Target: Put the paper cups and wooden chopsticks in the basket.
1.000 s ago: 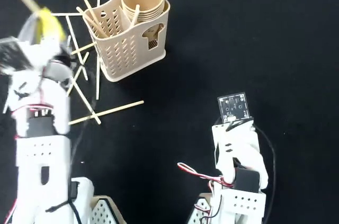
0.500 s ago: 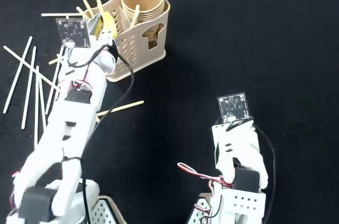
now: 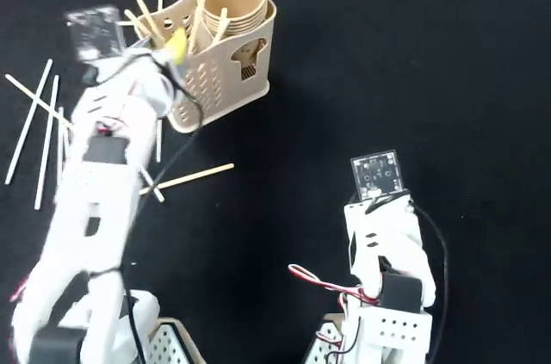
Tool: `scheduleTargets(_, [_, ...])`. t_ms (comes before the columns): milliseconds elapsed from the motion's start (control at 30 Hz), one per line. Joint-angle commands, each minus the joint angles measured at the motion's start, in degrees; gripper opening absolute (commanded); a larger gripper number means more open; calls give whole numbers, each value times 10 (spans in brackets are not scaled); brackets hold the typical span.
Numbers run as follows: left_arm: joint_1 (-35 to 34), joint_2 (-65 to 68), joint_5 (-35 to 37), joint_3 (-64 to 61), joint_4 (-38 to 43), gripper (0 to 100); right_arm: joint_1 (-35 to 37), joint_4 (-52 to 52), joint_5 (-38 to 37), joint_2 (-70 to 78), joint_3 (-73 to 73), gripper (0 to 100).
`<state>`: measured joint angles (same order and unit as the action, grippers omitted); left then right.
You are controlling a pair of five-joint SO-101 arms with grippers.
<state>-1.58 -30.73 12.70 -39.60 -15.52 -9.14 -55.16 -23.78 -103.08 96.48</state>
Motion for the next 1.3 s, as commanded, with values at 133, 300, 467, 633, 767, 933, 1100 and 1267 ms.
scheduleTargets(133, [-197,-148,-73,235,-468,199,50,-62,-65,-34,-55,15])
scheduleTargets(300, [-342,-48,-194,255,-560,199,185,-162,-101,-31,-130,25])
scheduleTargets(467, [-385,119,-283,250,-549,200,272,-160,-161,28,-161,74])
scheduleTargets(633, [-387,275,-295,253,-419,200,370,-165,-183,189,-240,76])
scheduleTargets(767, [-398,369,-297,303,-383,209,446,-162,-160,354,-338,78])
scheduleTargets(933, [-398,487,-297,372,-383,216,535,-104,-33,529,-435,78])
scheduleTargets(1100, [-380,580,-320,411,-381,205,616,-6,12,631,-444,78])
scheduleTargets(1267, [-378,603,-353,416,-380,21,631,83,-56,703,-449,79])
